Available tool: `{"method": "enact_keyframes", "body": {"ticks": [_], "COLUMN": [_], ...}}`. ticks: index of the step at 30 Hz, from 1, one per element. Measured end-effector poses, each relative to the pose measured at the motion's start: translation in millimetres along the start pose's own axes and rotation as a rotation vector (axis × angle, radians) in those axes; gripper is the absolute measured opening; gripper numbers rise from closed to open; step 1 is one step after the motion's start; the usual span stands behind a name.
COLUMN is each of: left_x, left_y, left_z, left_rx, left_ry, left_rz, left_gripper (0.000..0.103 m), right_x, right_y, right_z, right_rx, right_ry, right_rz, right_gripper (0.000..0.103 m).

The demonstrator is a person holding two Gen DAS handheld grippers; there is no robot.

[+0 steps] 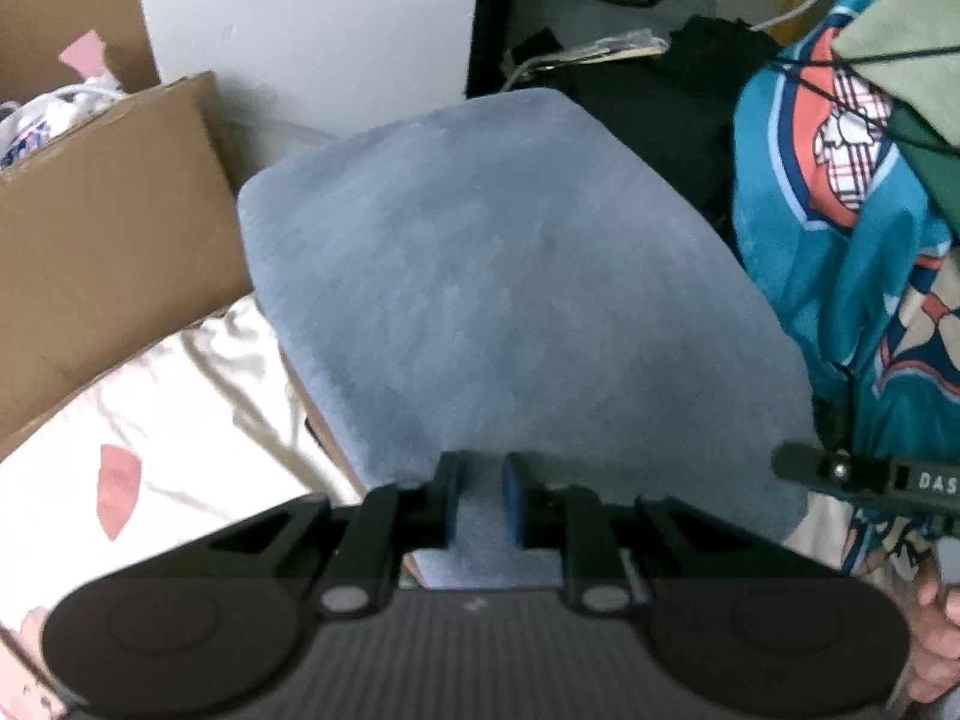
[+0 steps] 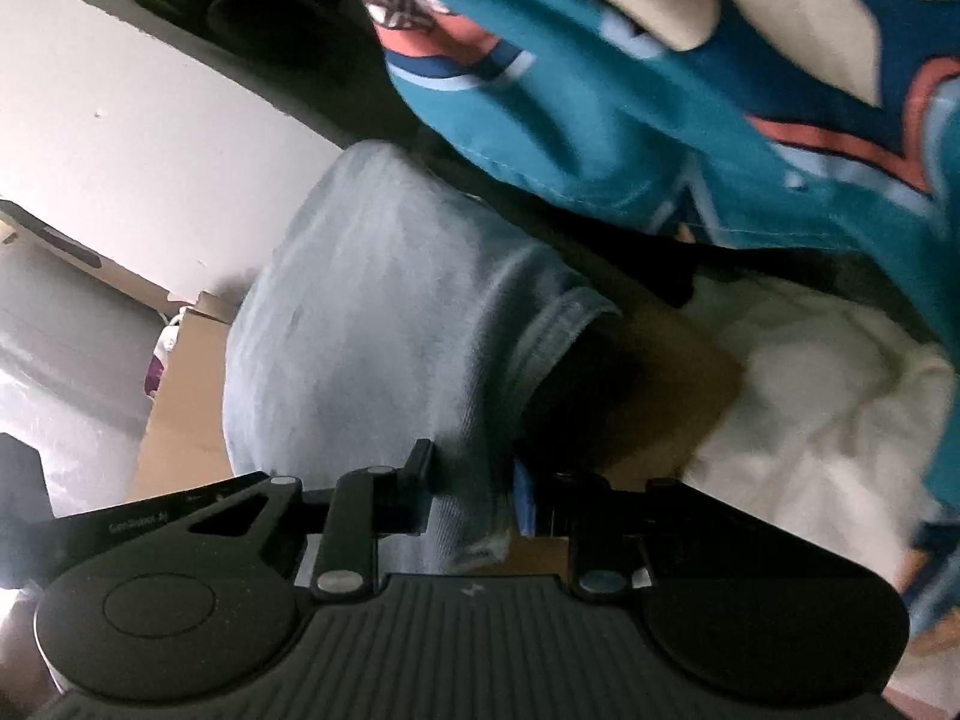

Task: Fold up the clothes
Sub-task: 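Open the right gripper and pull it back while the left gripper holds the stack, then open the left gripper and lift it away from the stack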

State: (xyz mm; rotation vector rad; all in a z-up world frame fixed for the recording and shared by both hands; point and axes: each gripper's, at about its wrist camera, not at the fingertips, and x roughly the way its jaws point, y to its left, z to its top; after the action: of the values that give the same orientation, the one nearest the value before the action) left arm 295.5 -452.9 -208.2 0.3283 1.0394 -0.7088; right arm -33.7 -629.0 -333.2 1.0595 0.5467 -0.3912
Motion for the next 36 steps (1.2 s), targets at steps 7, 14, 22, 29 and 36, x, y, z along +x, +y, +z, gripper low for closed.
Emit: {"method": "enact_keyframes", "body": {"ticks": [7, 14, 22, 29, 36], "left_x": [-21.3, -52.8, -111.9, -177.9, -242.8], "left_y": [4.5, 9.5, 11.7, 13.8, 13.6], "left_z": [2.6, -0.4, 3.1, 7.1, 6.7], "left_rx": [-0.072, -0.158, -0.21, -0.256, -0.301], "left_ry": [0.072, 0.117, 0.122, 0.111, 0.086], "left_rz": [-0.018, 0.003, 0.037, 0.08, 0.122], "left_gripper": [0.018, 0.058, 0.078, 0.093, 0.1], "right_x": [-24.1, -39.3, -70.3, -99.5, -135.1], "right_y": [24.4, 54.6, 98.4, 129.4, 156.2], "right_z": [11.4, 29.8, 41.0, 47.4, 48.8], "right_rx": [-0.036, -0.14, -0.248, -0.271, -0.299], "right_ry": [0.012, 0.071, 0.095, 0.145, 0.16], "right_rz": [-0.065, -0.163, -0.214, -0.238, -0.266], "right_gripper": [0.032, 0.06, 0.093, 0.103, 0.103]}}
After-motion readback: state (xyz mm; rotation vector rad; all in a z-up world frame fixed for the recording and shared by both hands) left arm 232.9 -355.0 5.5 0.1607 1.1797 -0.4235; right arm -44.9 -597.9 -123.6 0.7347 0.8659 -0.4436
